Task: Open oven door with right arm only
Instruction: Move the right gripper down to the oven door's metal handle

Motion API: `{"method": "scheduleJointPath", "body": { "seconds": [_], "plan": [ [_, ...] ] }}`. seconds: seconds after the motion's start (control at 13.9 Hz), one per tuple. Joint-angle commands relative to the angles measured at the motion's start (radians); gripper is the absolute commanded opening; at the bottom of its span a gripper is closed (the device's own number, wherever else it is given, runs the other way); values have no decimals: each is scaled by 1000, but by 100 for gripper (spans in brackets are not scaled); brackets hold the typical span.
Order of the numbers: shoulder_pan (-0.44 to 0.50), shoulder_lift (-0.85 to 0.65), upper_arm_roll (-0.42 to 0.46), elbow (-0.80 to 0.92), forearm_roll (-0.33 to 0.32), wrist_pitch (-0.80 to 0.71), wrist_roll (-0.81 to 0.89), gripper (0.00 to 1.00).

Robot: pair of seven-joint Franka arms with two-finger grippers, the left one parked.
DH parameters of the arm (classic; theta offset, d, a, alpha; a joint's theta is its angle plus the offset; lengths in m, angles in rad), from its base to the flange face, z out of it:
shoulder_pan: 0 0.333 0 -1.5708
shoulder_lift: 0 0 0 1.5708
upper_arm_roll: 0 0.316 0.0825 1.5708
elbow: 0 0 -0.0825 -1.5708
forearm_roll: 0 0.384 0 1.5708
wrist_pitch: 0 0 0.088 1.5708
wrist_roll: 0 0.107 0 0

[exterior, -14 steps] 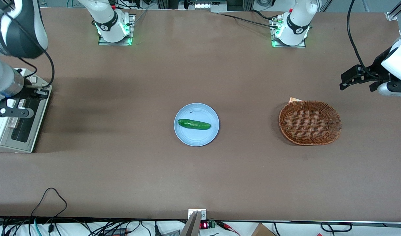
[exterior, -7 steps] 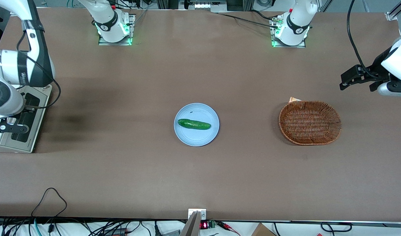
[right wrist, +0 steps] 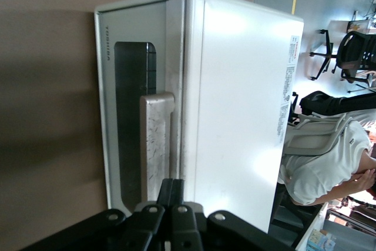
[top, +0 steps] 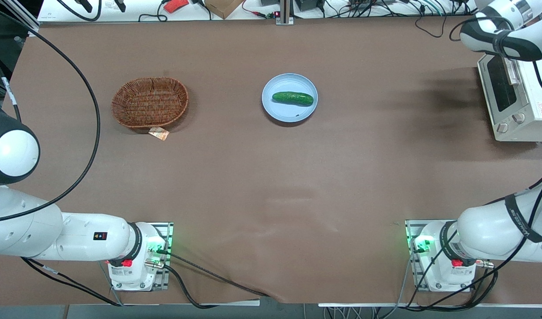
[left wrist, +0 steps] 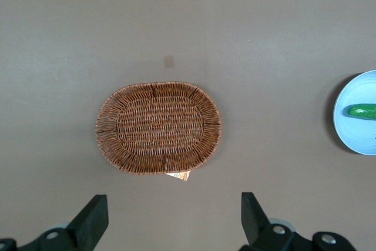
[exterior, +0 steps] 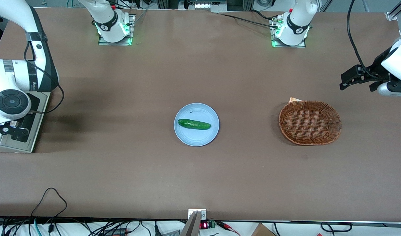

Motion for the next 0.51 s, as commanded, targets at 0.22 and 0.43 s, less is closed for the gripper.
{"method": "scheduleJointPath", "body": {
  "seconds": [0.22, 0.43],
  "plan": [
    [-12, 0, -29, -38, -48, 59, 41, 0],
    [-12, 9, -29, -48, -54, 64, 100, 0]
  ]
}}
